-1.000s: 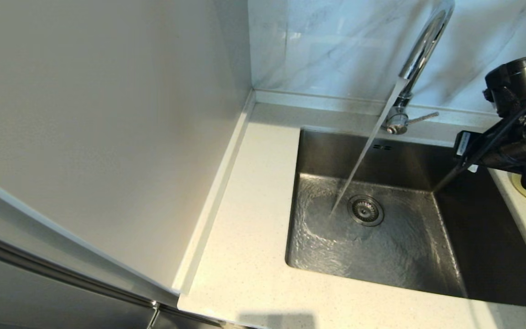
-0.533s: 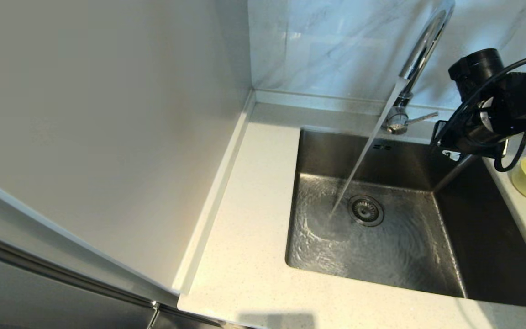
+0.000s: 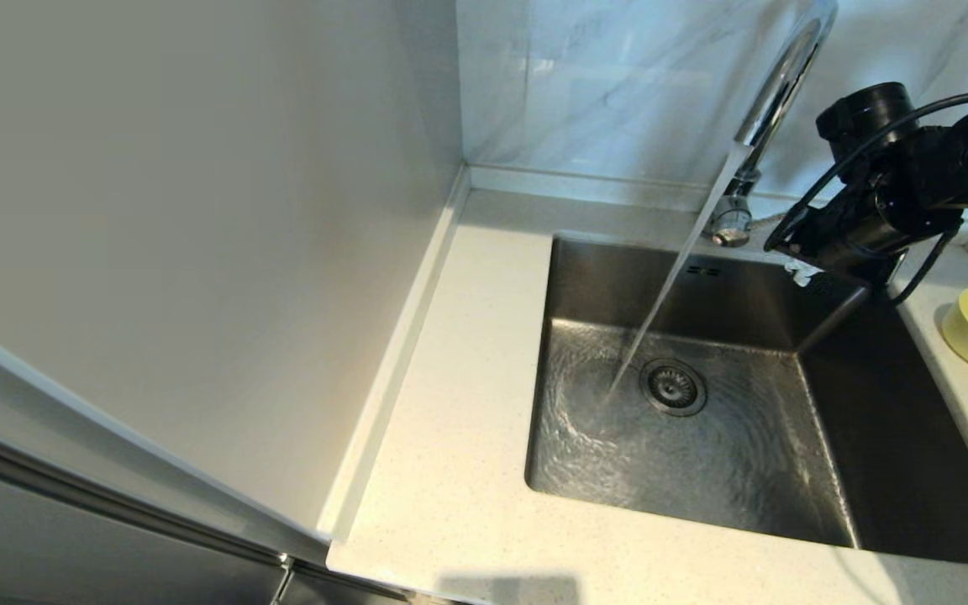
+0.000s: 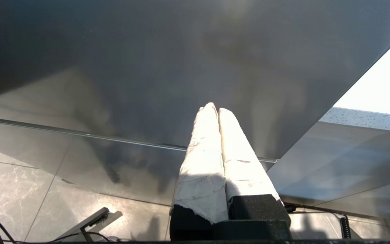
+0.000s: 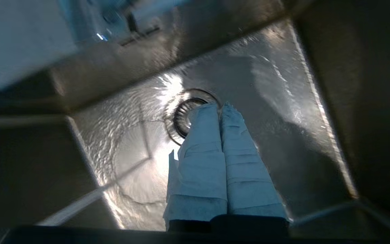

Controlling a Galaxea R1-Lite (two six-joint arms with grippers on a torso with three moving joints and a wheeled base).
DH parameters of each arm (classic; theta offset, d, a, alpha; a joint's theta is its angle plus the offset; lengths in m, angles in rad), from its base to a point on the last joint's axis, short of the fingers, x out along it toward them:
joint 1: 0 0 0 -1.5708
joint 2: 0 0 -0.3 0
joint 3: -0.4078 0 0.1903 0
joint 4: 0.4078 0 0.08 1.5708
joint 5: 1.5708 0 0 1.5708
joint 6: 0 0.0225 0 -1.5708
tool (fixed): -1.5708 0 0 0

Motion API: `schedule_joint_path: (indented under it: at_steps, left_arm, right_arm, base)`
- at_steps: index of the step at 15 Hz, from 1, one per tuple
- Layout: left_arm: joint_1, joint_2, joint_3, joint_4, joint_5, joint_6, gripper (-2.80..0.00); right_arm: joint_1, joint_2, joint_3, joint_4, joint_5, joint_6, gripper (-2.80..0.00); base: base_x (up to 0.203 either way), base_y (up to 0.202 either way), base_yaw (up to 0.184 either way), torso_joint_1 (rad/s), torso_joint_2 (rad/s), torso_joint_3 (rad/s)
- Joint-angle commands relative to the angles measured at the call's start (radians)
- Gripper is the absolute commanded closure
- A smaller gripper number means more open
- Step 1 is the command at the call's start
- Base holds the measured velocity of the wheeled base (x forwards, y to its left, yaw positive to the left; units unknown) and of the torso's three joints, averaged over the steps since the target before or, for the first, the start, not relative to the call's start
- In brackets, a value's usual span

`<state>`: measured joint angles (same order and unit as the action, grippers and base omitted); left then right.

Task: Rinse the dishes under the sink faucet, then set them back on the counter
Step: Turn off the faucet

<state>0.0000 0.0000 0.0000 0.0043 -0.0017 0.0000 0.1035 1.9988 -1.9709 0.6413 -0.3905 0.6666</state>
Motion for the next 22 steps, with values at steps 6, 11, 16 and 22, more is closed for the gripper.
schedule_joint_path:
  at_steps: [6, 11, 16, 22]
  left_arm:
    - [0.0, 0.0, 0.0, 0.0, 0.0, 0.0, 0.0]
    - [0.0, 0.0, 0.0, 0.0, 0.0, 0.0, 0.0]
    - [0.0, 0.0, 0.0, 0.0, 0.0, 0.0, 0.0]
    - [0.0, 0.0, 0.0, 0.0, 0.0, 0.0, 0.0]
  right_arm:
    - [-0.001, 0.002, 0.0, -0.091, 0.005, 0.037, 0.0]
    - [-0.002, 0.011, 0.0, -0.162, 0.007, 0.037, 0.0]
    - [-0.002, 0.044, 0.0, -0.233, -0.002, 0.03, 0.0]
    - [-0.019, 0.082, 0.001, -0.33, -0.003, 0.028, 0.0]
  base:
    - [0.0, 0.0, 0.0, 0.0, 0.0, 0.0]
    - [0.0, 0.0, 0.0, 0.0, 0.0, 0.0]
    - [0.0, 0.0, 0.0, 0.0, 0.0, 0.0]
    - [0.0, 0.0, 0.0, 0.0, 0.0, 0.0]
